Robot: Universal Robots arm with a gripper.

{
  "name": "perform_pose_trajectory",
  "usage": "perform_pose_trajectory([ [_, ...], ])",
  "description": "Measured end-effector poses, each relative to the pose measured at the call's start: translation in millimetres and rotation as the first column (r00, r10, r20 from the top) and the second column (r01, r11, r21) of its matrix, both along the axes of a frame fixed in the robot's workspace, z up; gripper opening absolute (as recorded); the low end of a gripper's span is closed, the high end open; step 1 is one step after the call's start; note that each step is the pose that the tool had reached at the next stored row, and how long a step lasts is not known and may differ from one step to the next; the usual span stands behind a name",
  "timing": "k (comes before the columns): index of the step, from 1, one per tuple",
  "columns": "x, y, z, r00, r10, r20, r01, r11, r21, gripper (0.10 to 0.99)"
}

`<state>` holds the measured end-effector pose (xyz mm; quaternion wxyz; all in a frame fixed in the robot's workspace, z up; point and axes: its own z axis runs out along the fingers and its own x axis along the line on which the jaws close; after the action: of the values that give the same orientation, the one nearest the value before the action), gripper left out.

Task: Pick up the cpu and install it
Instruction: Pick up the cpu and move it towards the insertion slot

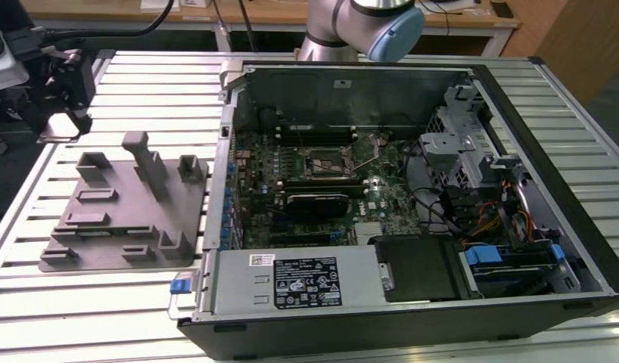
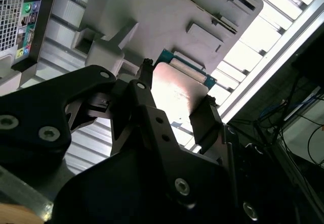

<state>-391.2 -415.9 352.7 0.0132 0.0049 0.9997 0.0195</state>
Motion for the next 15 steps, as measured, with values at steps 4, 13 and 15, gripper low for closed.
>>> perform_pose_trajectory([
  [4, 0.0, 0.0, 1.1, 1.0000, 0.000, 0.0000, 0.000, 1.0000, 0.000, 0.541],
  [13, 0.1, 0.0, 5.8, 1.0000, 0.000, 0.0001, 0.000, 1.0000, 0.000, 0.541],
  [15, 0.1, 0.0, 5.9, 1.0000, 0.000, -0.0001, 0.000, 1.0000, 0.000, 0.541],
])
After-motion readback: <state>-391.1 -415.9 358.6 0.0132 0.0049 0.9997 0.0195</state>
